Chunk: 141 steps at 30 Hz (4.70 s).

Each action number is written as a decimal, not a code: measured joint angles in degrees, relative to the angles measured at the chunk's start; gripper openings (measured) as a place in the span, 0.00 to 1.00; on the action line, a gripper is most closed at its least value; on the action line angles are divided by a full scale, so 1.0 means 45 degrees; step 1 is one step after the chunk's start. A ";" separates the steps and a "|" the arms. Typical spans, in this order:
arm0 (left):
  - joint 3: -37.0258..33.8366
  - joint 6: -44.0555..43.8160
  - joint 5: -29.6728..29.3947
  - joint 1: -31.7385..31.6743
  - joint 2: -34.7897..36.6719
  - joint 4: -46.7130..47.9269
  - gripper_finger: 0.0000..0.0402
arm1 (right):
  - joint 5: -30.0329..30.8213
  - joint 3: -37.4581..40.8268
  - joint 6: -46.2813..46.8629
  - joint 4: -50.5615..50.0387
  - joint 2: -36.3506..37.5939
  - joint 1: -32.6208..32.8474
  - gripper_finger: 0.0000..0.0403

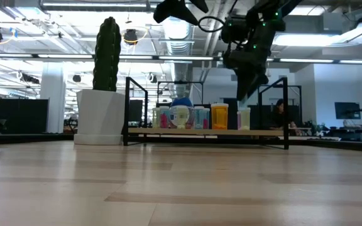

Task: Pick and place medicine bottles onto shelf by color
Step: Put the small blue pill bottle on the shelf, then return to Home Position

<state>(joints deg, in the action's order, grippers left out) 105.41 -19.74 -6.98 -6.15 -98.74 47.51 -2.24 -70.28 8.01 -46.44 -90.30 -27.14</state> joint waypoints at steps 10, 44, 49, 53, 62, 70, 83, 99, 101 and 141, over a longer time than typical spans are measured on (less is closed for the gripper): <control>-0.0005 0.0020 -0.0051 0.0000 0.0000 -0.0073 0.47 | 0.0072 0.1638 0.1783 0.1805 -0.0005 0.0155 0.32; -0.0015 0.0081 -0.0307 -0.0005 0.0000 -0.0050 0.47 | 0.1325 0.2200 0.5427 0.2998 -0.0007 0.0568 0.32; -0.0015 0.0011 -0.0312 -0.0005 -0.0005 -0.0116 0.47 | 0.1825 0.2182 0.5607 0.2872 -0.0307 0.0751 0.32; -0.0015 -0.0001 -0.0317 -0.0005 -0.0005 -0.0118 0.47 | 0.1944 0.2145 0.5832 0.2934 -0.0675 0.0843 0.32; -0.0015 -0.0084 -0.0317 -0.0005 -0.0006 -0.0082 0.47 | 0.2210 0.2161 0.5823 0.3296 -0.0812 0.0855 0.32; -0.0015 -0.0079 -0.0317 -0.0005 -0.0010 -0.0035 0.47 | 0.2192 0.2171 0.5776 0.3378 -0.0837 0.0835 0.36; -0.0015 0.0105 -0.0317 -0.0068 -0.0010 -0.0035 0.47 | 0.2110 0.0279 0.4537 0.1008 -0.0850 0.0872 0.60; -0.0015 0.1568 -0.0393 -0.0498 0.2006 0.2450 0.47 | 0.1817 -0.2920 0.1487 -0.2309 0.0466 0.1806 0.58; -0.0015 0.1561 -0.0816 -0.0534 0.2624 0.3375 0.47 | 0.1817 -0.2804 0.1002 -0.2310 0.1003 0.1836 0.58; -1.9850 0.0072 -0.3518 0.1341 1.7782 -1.2728 0.47 | 0.1838 1.0188 0.3300 1.3259 0.8563 0.3381 0.58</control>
<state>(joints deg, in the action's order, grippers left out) 16.08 -19.42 -22.81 -0.12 -18.72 -9.77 6.03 -24.43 22.86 13.22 -51.77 -11.92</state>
